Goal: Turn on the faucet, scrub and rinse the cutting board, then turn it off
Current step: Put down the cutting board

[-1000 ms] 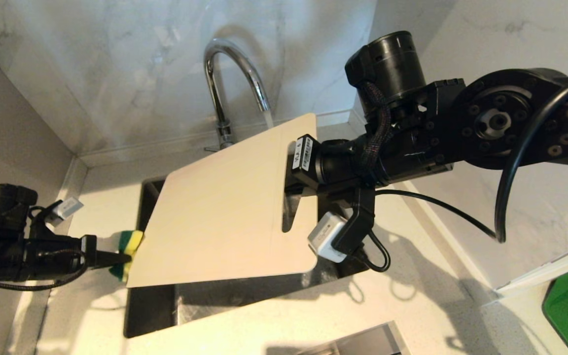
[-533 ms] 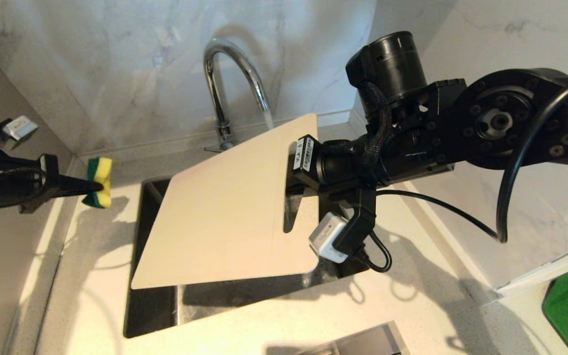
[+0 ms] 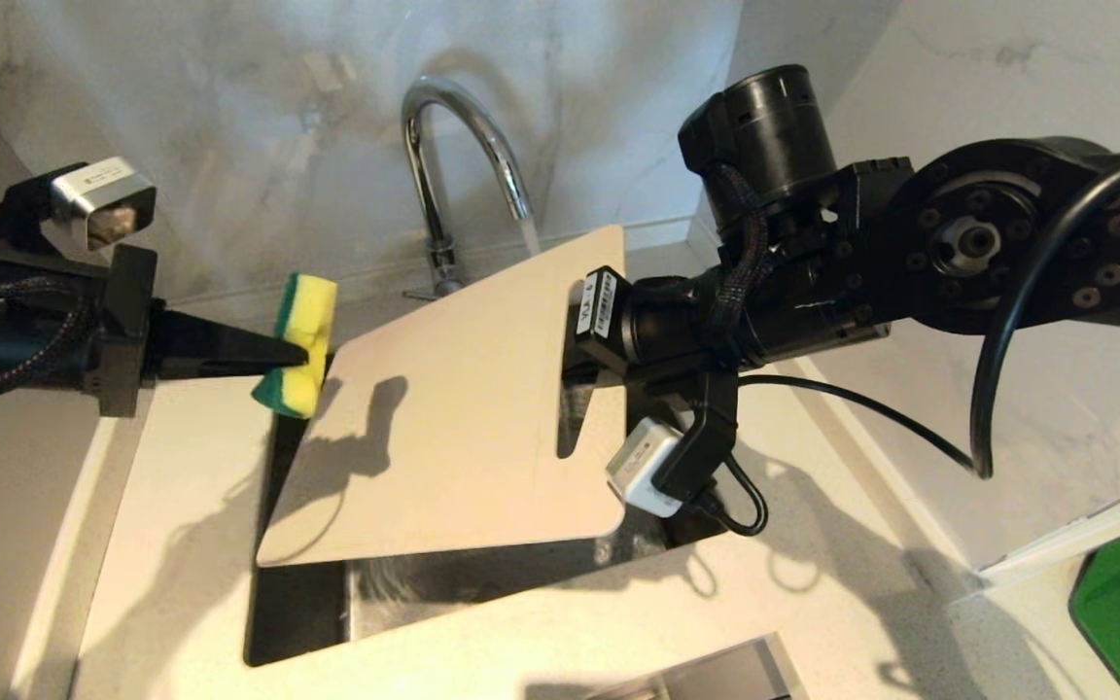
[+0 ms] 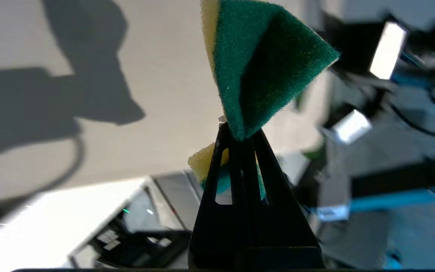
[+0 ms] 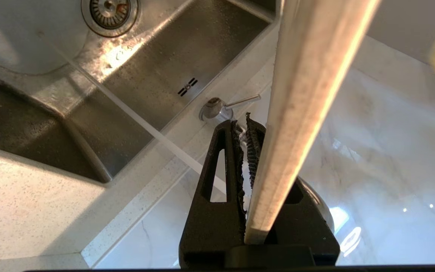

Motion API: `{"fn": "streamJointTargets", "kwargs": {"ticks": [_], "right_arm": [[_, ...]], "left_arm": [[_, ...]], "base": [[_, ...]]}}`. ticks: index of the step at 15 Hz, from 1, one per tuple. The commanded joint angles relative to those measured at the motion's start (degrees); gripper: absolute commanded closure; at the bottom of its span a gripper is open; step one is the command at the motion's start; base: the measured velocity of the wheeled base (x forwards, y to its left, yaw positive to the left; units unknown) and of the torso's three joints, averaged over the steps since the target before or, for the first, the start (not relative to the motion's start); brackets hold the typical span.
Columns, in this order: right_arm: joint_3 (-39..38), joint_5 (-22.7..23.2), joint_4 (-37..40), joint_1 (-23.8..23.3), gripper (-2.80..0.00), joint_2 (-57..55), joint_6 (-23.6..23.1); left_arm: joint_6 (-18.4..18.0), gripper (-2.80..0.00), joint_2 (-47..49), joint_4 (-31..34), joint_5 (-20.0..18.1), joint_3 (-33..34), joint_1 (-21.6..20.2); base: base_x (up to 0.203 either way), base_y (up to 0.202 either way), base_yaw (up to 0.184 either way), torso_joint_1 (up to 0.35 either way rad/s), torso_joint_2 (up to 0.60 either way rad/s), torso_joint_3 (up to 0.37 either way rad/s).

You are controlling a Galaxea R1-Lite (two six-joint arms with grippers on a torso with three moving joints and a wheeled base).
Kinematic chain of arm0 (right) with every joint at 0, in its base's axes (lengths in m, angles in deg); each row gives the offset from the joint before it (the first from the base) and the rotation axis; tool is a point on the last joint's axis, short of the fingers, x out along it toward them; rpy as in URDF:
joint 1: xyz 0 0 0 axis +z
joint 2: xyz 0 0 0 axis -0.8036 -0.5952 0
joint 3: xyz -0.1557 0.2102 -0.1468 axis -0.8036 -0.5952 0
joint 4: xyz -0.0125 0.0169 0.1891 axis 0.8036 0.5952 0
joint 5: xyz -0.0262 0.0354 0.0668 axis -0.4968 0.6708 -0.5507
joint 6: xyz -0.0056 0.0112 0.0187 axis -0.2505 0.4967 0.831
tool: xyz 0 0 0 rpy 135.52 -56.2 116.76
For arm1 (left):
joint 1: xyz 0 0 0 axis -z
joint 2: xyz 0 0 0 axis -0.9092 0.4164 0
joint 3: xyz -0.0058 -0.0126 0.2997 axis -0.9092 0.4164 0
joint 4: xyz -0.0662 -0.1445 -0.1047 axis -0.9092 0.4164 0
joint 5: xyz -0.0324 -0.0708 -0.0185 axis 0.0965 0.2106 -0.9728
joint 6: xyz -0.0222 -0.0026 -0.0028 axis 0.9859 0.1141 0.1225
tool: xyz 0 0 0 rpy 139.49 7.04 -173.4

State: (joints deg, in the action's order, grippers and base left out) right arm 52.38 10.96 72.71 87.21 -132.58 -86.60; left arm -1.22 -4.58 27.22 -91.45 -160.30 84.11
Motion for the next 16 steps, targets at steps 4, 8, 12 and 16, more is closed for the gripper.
{"fn": "streamJointTargets", "kwargs": {"ticks": [4, 8, 12, 16], "right_arm": [[-0.1, 0.0, 0.1, -0.3, 0.0, -0.3, 0.1], [-0.3, 0.1, -3.3, -0.3, 0.0, -0.3, 1.3], [-0.2, 0.0, -3.5, -0.3, 0.0, -0.1, 2.8], [-0.6, 0.1, -3.5, -0.3, 0.0, 0.3, 2.8]], "left_arm": [[5.1, 0.0, -2.5, -3.7, 5.0, 7.8, 14.0], [4.8, 0.0, 0.0, -15.1, 12.5, 16.3, 16.5], [5.0, 0.0, 3.6, -16.5, 12.9, 16.8, 16.5], [5.0, 0.0, 5.9, -21.5, 14.6, 20.7, 16.0]], "base": [[0.0, 0.0, 0.0, 0.0, 0.0, 0.0], [0.0, 0.0, 0.0, 0.0, 0.0, 0.0], [0.0, 0.0, 0.0, 0.0, 0.0, 0.0], [0.0, 0.0, 0.0, 0.0, 0.0, 0.0]]}}
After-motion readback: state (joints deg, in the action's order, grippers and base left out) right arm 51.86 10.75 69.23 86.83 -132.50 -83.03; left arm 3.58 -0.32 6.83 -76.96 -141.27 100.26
